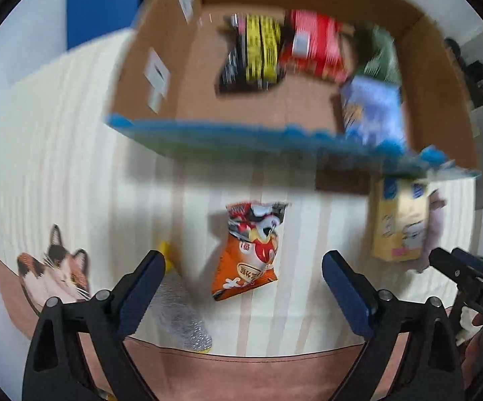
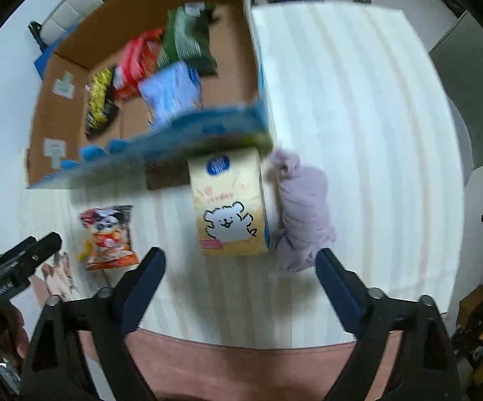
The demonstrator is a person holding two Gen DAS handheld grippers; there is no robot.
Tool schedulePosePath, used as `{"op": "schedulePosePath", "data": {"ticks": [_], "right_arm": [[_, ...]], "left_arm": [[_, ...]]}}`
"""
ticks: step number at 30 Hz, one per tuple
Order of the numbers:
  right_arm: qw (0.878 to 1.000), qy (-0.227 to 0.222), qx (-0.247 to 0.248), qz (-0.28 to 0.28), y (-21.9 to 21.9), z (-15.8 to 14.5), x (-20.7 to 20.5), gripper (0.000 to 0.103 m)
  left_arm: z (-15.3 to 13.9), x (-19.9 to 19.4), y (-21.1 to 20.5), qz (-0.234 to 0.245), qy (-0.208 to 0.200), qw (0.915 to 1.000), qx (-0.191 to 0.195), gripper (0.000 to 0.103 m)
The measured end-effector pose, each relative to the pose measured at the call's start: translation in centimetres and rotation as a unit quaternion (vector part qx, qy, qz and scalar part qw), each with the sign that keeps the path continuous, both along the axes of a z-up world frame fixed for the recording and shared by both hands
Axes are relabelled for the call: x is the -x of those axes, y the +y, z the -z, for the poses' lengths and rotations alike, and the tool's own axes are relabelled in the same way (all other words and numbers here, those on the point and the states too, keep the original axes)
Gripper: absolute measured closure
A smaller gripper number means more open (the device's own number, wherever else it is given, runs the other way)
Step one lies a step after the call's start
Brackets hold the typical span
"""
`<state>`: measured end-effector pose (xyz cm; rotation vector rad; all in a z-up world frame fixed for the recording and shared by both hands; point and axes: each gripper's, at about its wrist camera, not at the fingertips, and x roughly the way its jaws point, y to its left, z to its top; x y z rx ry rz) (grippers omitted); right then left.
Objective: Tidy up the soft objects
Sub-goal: 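Grasp the orange snack bag with the left tool while the right tool grasps the tissue box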
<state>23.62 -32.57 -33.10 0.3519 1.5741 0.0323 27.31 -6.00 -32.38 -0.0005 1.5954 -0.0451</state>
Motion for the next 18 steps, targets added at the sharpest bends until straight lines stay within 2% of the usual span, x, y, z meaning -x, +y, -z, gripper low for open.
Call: {"op": "schedulePosePath", "data": {"ticks": [6, 11, 14, 16, 17, 18], "right_arm": [[1.000, 0.019, 0.014, -0.010, 2.6, 4.0, -1.1, 0.014], [0.999, 0.031, 0.028, -0.016, 4.1, 5.9, -2.0, 0.016], [0.998, 0.038, 0.039, -0.017, 4.6, 6.7, -2.3, 0.020], [0.998, 0.041, 0.042, -0.017, 4.9, 7.1, -2.4, 0.028], [0.998, 0.044, 0.044, -0.018, 5.1, 7.3, -2.3, 0.035], [0.998, 0.048, 0.044, -0.021, 5.3, 7.5, -2.2, 0.036]], "left_arm": [[4.7, -0.3, -1.1, 0.022, 0.038, 0.9986, -0.028, 0.007], [6.9, -0.2, -1.1, 0.016, 0.057, 0.9978, -0.030, 0.007], [7.4, -0.1, -1.2, 0.011, 0.059, 0.9980, -0.018, 0.007], [7.5, 0.1, -1.3, 0.009, 0.058, 0.9982, -0.011, 0.008], [7.6, 0.2, -1.3, 0.009, 0.058, 0.9982, -0.009, 0.021], [7.6, 0.3, -1.3, 0.010, 0.062, 0.9979, -0.014, 0.041]]}}
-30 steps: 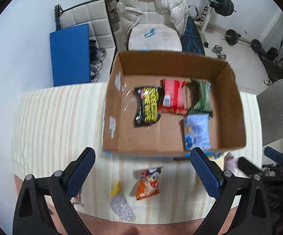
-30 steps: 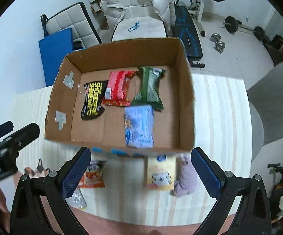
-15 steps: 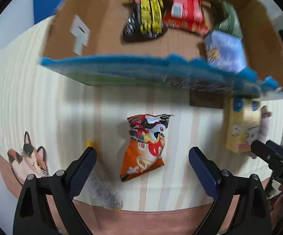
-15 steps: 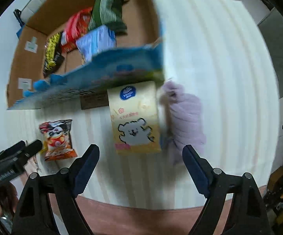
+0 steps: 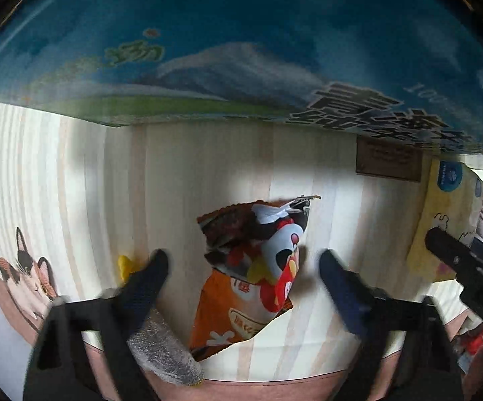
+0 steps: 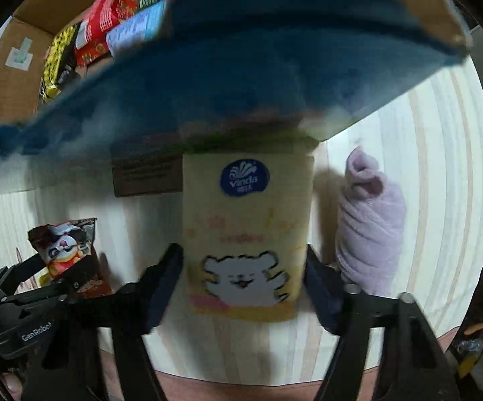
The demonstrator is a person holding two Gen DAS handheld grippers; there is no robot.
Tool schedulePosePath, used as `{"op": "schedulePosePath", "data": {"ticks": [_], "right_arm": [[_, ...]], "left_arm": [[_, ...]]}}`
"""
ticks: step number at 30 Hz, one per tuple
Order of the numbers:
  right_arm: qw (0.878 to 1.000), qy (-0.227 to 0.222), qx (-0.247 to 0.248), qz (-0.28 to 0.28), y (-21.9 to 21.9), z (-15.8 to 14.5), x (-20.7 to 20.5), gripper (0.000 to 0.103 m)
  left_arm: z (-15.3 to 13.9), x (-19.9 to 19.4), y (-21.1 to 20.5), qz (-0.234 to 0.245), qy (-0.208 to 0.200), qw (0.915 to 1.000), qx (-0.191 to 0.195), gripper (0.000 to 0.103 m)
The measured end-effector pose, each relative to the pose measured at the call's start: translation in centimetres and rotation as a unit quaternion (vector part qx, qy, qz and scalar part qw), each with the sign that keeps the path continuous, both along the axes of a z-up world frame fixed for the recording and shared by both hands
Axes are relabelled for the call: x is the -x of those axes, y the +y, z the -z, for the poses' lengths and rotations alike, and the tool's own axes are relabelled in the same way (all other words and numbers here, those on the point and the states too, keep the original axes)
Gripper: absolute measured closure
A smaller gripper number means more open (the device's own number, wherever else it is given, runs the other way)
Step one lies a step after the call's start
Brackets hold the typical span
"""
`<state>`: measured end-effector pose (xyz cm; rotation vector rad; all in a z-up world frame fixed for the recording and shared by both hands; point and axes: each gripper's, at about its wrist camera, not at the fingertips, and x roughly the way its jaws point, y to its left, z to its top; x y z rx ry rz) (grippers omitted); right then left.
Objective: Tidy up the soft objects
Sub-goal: 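Grasp the orange snack bag with the left tool while the right tool grasps the tissue box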
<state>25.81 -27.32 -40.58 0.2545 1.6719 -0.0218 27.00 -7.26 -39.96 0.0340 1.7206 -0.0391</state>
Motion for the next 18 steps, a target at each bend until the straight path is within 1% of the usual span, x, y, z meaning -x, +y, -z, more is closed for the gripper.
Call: {"op": "schedulePosePath", "data": {"ticks": [1, 2, 5, 8, 11, 12, 15, 16, 17, 18], "right_arm": [[1.000, 0.000, 0.000, -0.001, 0.1, 0.0, 0.2, 0.036], [1.000, -0.001, 0.003, -0.005, 0.3, 0.0, 0.4, 0.036], [1.000, 0.001, 0.004, -0.015, 0.9, -0.2, 1.4, 0.037], [1.000, 0.001, -0.010, -0.025, 1.4, -0.9, 2.9, 0.037], [0.999, -0.010, -0.030, -0.030, 1.6, -2.5, 4.4, 0.038], [0.998, -0.016, -0.044, -0.031, 1.6, -3.4, 5.1, 0.038], [0.996, -0.030, -0.073, -0.032, 1.5, -5.9, 6.1, 0.038], [0.995, -0.039, -0.084, -0.033, 1.4, -7.1, 6.4, 0.038], [0.994, -0.047, -0.090, -0.034, 1.2, -8.3, 6.6, 0.038], [0.993, -0.057, -0.097, -0.034, 0.7, -9.6, 6.7, 0.038]], "left_arm": [[0.1, 0.2, -0.1, 0.000, 0.004, 1.0000, 0.003, 0.049], [0.0, 0.3, -0.1, 0.000, 0.006, 1.0000, 0.003, 0.055], [-1.0, 1.4, -0.2, -0.012, -0.008, 0.9999, 0.002, 0.056], [-2.8, 2.9, -0.1, -0.027, -0.019, 0.9993, 0.018, 0.057], [-5.9, 4.8, -0.4, -0.032, -0.035, 0.9978, 0.046, 0.057], [-6.9, 5.3, -0.6, -0.033, -0.038, 0.9971, 0.056, 0.057], [-11.0, 6.3, -1.4, -0.037, -0.062, 0.9931, 0.093, 0.057], [-12.2, 6.3, -1.4, -0.036, -0.071, 0.9918, 0.100, 0.057], [-14.1, 5.3, -1.4, -0.035, -0.085, 0.9898, 0.108, 0.057], [-15.2, 4.4, -0.9, -0.032, -0.095, 0.9882, 0.115, 0.057]]}}
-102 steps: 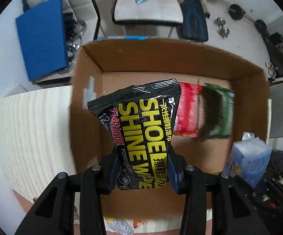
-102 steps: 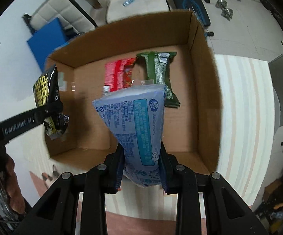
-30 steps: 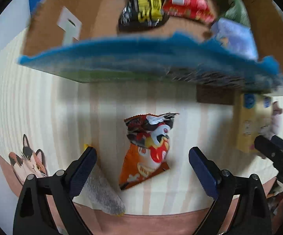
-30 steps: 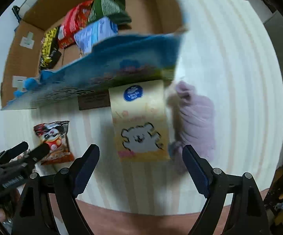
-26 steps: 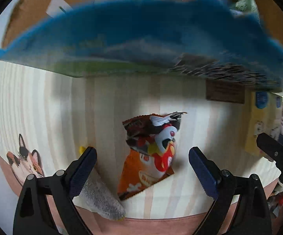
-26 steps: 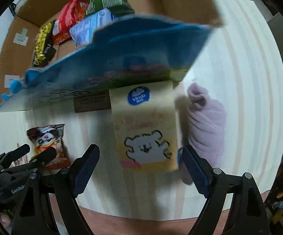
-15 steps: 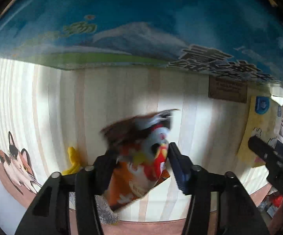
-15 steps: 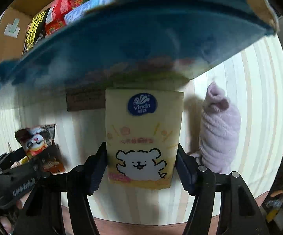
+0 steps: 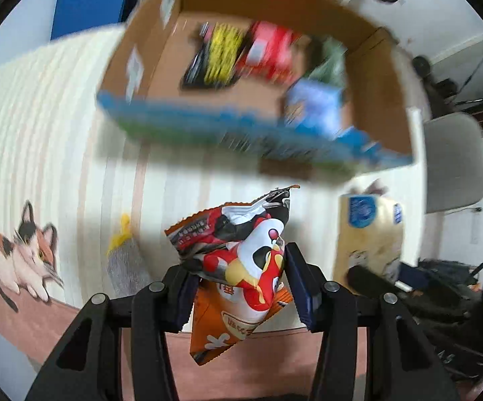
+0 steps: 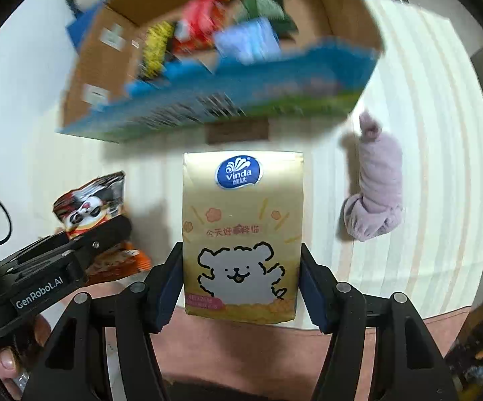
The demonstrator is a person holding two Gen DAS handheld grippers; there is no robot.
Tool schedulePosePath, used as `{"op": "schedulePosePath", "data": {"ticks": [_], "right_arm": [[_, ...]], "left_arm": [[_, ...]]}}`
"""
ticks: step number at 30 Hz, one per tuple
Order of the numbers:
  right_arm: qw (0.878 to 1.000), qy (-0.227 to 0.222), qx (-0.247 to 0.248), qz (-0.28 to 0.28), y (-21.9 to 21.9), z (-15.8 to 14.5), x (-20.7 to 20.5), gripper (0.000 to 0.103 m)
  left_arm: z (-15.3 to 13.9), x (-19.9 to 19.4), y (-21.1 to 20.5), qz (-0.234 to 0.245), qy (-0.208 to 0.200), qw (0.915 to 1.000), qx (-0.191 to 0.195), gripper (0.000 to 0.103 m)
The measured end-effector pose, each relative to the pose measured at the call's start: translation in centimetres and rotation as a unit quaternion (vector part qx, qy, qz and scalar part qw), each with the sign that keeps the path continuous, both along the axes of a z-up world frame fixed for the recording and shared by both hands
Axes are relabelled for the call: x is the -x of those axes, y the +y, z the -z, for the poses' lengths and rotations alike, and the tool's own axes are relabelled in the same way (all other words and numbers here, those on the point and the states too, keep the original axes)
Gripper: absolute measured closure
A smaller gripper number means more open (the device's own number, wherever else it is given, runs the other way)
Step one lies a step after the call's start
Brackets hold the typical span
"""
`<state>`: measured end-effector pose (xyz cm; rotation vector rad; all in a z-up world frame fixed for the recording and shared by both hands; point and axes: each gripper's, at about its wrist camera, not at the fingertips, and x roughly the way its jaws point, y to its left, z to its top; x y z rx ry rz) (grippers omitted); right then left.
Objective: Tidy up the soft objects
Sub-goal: 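Place the orange bag and tissue box into the box, open both tools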
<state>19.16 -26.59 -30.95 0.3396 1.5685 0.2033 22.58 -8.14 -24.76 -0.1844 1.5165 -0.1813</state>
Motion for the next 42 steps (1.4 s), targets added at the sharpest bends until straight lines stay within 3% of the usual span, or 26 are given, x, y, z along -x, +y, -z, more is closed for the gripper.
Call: {"op": "schedulePosePath", "data": {"ticks": [5, 8, 12, 16, 22, 31, 34, 37, 39, 42], "right_arm": [[0.998, -0.051, -0.021, 0.003, -1.2, -6.6, -1.6, 0.038], [0.997, -0.079, -0.027, 0.001, -1.0, -10.0, -4.2, 0.038], [0.995, -0.097, -0.018, 0.000, 0.6, -11.5, -8.5, 0.038], [0.996, -0.087, -0.009, -0.001, 2.1, -10.1, -12.8, 0.038], [0.999, -0.042, -0.006, -0.003, 4.8, -5.1, -17.6, 0.038], [1.000, 0.007, -0.001, -0.009, 7.0, 0.5, -20.9, 0.038], [1.000, 0.018, 0.006, -0.015, 7.4, 1.6, -21.2, 0.036], [0.999, 0.038, 0.012, -0.028, 7.6, 2.7, -21.5, 0.034], [0.999, 0.043, 0.014, -0.027, 7.4, 3.1, -21.6, 0.026], [0.999, 0.044, 0.020, -0.024, 7.0, 3.0, -21.8, 0.025]], "left_arm": [[-5.1, -4.5, 0.3, 0.014, -0.040, 0.9990, 0.013, 0.057], [-6.3, -7.2, 0.5, 0.022, -0.056, 0.9982, -0.002, 0.057], [-5.8, -11.6, 1.0, 0.024, -0.053, 0.9981, -0.021, 0.057], [-3.1, -15.7, 2.0, 0.015, -0.022, 0.9994, -0.020, 0.057], [1.6, -20.1, 4.0, 0.000, 0.055, 0.9984, -0.012, 0.057], [7.0, -21.1, 3.9, 0.025, 0.131, 0.9907, -0.025, 0.054], [8.6, -20.6, 3.5, 0.051, 0.161, 0.9842, -0.053, 0.054], [8.9, -20.5, 3.7, 0.048, 0.159, 0.9850, -0.046, 0.045], [8.7, -20.5, 4.1, 0.041, 0.152, 0.9870, -0.034, 0.027], [7.9, -20.3, 4.4, 0.042, 0.133, 0.9895, -0.037, 0.022]]}}
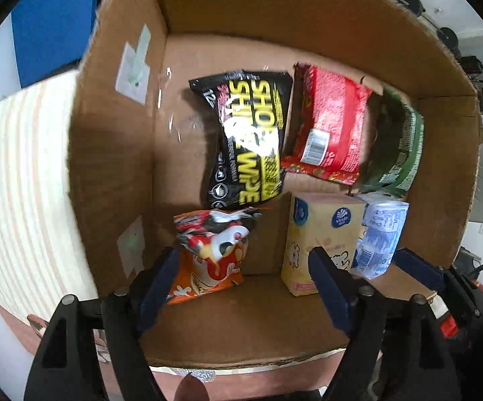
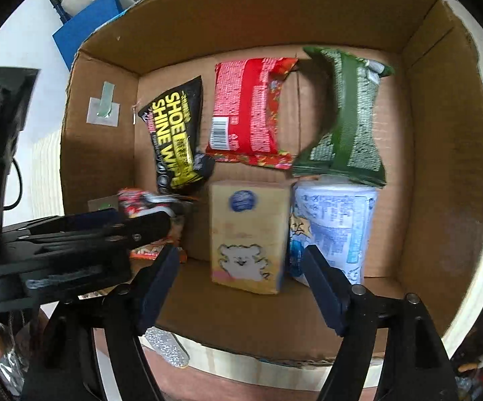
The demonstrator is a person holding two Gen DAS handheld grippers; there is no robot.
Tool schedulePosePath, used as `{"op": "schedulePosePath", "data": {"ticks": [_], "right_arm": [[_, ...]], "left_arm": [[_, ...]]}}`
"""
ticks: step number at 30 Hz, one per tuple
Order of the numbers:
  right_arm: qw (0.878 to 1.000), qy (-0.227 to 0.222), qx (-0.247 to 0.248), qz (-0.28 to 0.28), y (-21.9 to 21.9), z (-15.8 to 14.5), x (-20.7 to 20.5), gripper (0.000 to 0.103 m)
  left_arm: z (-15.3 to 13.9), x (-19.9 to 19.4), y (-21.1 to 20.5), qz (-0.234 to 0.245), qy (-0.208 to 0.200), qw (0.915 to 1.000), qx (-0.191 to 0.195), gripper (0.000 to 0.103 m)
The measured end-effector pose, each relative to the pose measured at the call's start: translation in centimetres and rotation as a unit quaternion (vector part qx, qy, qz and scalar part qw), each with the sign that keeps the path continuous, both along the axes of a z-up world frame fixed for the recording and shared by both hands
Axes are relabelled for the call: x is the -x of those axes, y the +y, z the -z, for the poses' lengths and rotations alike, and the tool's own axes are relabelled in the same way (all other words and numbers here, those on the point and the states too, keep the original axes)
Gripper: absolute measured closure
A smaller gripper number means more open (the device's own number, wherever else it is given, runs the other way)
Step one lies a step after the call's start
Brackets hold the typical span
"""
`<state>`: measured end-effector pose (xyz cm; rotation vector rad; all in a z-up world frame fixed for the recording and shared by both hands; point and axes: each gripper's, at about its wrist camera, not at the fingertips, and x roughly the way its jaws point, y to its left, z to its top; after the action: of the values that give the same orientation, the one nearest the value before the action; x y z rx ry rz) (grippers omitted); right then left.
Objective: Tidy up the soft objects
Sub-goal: 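Place the orange bag and tissue box into the box, open both tools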
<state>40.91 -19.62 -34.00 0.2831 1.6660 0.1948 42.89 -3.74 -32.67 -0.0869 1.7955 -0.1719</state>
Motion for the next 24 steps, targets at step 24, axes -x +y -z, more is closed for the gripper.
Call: {"op": "schedulePosePath", "data": {"ticks": [24], "right_arm": [[0.990, -0.097, 0.104, 0.011, -4.0, -7.7, 5.0, 0.000]], "left_arm": [[-9.4, 6.0, -0.2, -0.015, -0.171, 0.9833, -0.061, 0.002]]}}
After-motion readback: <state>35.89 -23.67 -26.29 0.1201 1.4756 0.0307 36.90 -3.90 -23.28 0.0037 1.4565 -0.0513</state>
